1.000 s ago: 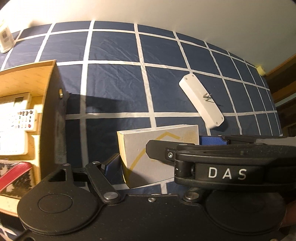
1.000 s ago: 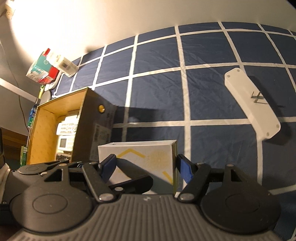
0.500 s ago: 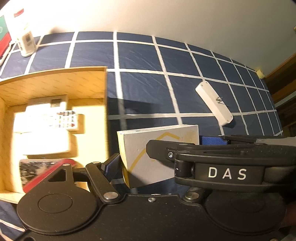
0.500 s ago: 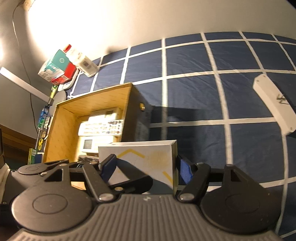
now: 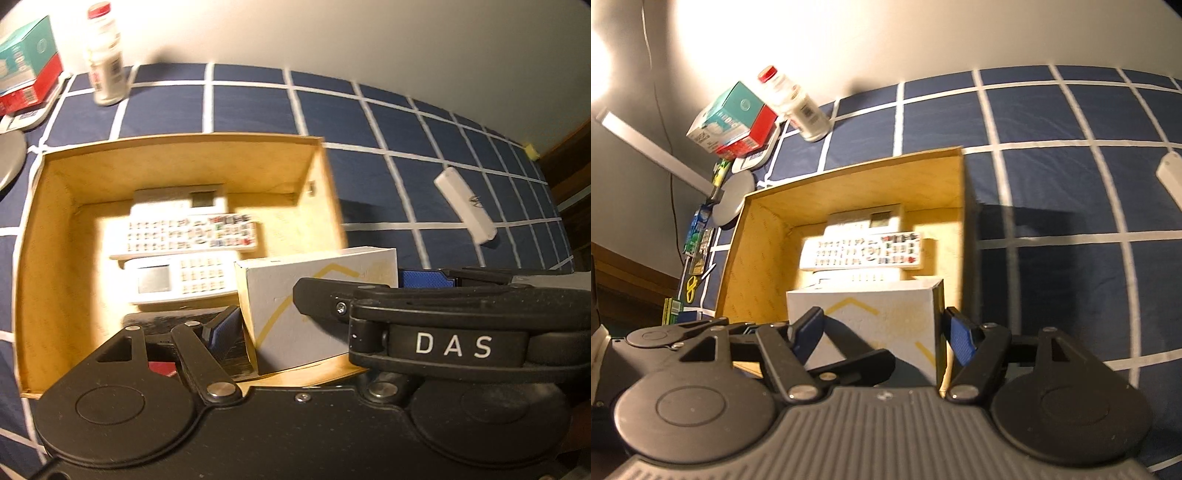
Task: Organize objects
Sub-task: 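Lift the held small box with the right tool over the cardboard box, then lower the small box into the cardboard box and open the right tool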
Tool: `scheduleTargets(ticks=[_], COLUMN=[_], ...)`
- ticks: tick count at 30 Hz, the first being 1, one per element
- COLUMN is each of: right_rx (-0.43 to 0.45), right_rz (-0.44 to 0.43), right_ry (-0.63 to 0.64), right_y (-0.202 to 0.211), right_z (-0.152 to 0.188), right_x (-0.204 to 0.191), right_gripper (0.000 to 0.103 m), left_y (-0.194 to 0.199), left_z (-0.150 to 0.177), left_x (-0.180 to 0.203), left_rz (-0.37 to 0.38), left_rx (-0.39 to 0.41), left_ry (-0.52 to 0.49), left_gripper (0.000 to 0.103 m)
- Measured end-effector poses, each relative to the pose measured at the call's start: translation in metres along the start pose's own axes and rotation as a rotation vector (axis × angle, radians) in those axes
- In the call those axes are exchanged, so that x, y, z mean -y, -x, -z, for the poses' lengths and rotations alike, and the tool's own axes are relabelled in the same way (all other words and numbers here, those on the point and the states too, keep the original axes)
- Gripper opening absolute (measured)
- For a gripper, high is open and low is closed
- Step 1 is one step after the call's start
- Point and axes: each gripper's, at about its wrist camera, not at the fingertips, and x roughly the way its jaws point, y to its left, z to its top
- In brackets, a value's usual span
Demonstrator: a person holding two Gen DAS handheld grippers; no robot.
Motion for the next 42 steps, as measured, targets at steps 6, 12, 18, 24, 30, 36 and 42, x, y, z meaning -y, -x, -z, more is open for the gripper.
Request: scheduleTargets(ticks=[6,12,18,24,30,36,42], right_rx=[-0.041,-0.088,-0.13,-0.158,-0.183,-0.212,-0.229], right_rz=[-0.001,0.0,0.009,0.021,0.031,0.04,0.046], right_ry=[0.002,-0.008,-0.028,-0.052,-0.077,-0.098,-0.107], right_y=[-0.03,-0.06,-0.086,-0.104,-0.115,-0.124,-0.13], right_z=[0.006,0.016,0.024,0.027,0.031,0.035,0.038], right_x=[-0.028,-0.042,-0.046,-0.043,-0.037,-0.035,-0.033], right_gripper=[0.069,0.069,0.069,0.069,0.069,0.069,0.069], left_y=[-0.003,-0.015,-0.03,-0.046,-0.059,-0.068,-0.07], left_z=[0.007,0.017,0.023,0.025,0.027,0.03,0.033], left_x=[-0.04,-0.072,-0.091,-0.102,-0.108,-0.114,-0.116], left_rz=[0.001,0.004,0.014,0.027,0.038,0.044,0.037], left_rx=[-0.029,-0.071,-0.114,-0.15,-0.183,-0.212,-0.222], left_ry=[0.027,0.05,0.062,0.065,0.063,0.07,0.069], left_gripper=[0.071,0.071,0.071,0.071,0.071,0.07,0.07])
